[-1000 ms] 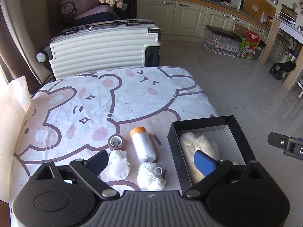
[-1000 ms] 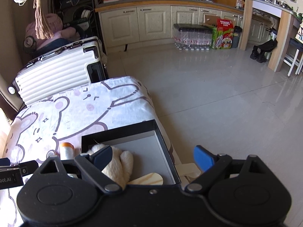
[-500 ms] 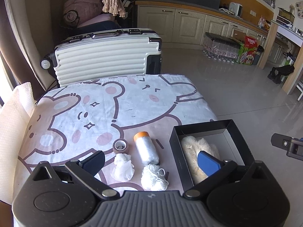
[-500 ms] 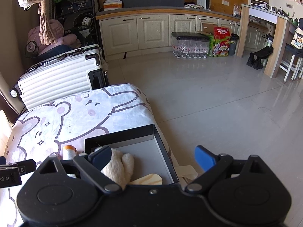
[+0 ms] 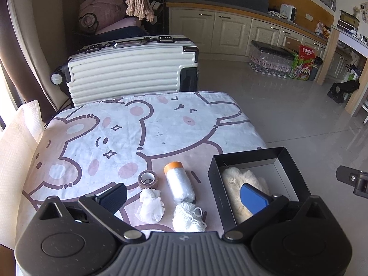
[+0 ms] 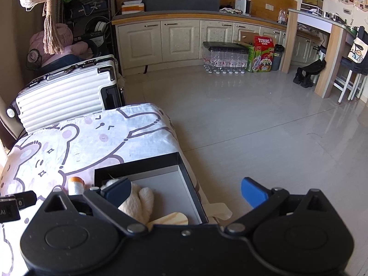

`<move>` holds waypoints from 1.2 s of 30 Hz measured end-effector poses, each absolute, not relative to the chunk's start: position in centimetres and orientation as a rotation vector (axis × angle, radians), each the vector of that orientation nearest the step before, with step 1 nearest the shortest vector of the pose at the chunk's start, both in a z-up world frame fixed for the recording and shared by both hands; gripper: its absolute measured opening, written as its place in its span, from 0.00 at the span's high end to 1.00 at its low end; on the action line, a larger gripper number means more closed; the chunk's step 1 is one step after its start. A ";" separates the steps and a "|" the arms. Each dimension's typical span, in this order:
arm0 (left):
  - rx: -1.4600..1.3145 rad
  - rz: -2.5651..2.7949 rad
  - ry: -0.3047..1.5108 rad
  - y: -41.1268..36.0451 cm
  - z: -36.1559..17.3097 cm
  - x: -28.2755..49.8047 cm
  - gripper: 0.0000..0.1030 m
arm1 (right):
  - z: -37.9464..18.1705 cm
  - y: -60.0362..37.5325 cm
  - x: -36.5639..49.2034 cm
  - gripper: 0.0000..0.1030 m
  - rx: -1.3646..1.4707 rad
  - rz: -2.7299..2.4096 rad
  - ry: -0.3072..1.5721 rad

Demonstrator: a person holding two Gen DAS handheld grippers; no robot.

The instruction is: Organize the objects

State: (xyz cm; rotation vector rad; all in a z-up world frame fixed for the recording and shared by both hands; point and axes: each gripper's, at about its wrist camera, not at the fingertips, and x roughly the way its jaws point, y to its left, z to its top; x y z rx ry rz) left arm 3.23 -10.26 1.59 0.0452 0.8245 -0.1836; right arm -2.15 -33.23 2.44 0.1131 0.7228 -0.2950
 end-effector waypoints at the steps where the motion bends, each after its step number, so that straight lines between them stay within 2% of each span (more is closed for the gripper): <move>1: 0.045 -0.183 0.823 -10.2 1.6 3.2 0.00 | 2.4 -33.3 -2.2 0.00 0.112 -0.295 0.723; 20: 0.022 -0.167 0.817 -10.0 1.5 3.7 0.00 | 1.9 -33.0 -1.7 0.00 0.080 -0.289 0.743; 36: 0.007 -0.077 0.821 -5.0 1.6 3.8 0.00 | 1.9 -28.3 0.0 0.00 0.038 -0.184 0.755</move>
